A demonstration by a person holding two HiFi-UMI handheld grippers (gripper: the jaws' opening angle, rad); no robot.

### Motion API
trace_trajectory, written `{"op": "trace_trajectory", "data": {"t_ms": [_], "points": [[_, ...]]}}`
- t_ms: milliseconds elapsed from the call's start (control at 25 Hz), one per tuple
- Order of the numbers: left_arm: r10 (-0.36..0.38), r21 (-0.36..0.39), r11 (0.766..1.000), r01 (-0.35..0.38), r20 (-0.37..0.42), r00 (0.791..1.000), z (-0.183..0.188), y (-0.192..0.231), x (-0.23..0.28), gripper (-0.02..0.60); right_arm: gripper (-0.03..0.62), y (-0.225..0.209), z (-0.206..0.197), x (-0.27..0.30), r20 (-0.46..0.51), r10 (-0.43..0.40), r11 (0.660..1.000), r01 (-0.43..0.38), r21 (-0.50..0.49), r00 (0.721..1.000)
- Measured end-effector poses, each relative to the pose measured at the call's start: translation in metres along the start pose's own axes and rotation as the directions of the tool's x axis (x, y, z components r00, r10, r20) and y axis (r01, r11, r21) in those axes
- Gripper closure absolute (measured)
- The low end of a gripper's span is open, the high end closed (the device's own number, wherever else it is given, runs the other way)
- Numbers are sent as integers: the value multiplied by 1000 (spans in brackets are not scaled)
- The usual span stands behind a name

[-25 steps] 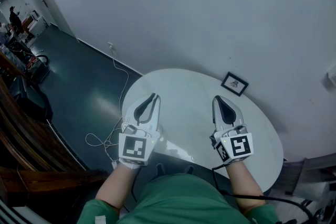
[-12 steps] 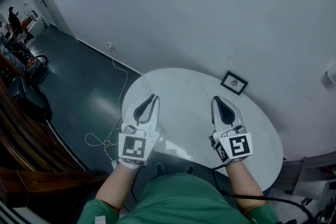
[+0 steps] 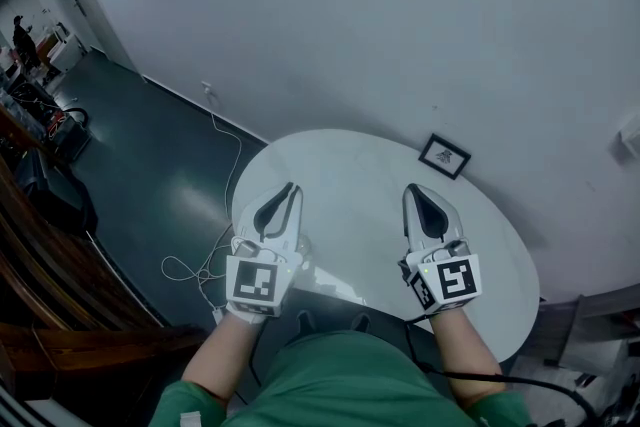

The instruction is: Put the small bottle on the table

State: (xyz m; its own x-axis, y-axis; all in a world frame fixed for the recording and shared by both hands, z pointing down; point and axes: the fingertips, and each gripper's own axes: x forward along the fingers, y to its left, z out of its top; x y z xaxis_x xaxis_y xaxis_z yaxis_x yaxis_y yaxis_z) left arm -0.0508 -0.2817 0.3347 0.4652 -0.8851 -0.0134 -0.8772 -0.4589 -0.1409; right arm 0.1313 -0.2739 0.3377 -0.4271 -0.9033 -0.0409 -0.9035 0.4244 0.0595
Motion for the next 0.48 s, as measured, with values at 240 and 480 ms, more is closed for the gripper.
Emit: {"op": "trace_trajectory", "data": {"t_ms": [240,480], "points": [[-12,3,1000,12,-4,1000,-3,3,0,543,600,2,1,0,-1,-13,1000,13,1,1000],[-28,3,1000,28,-17,999,-10,8,2,543,600,4,-1,4,-1,-25,1000,25,7,1000]]}}
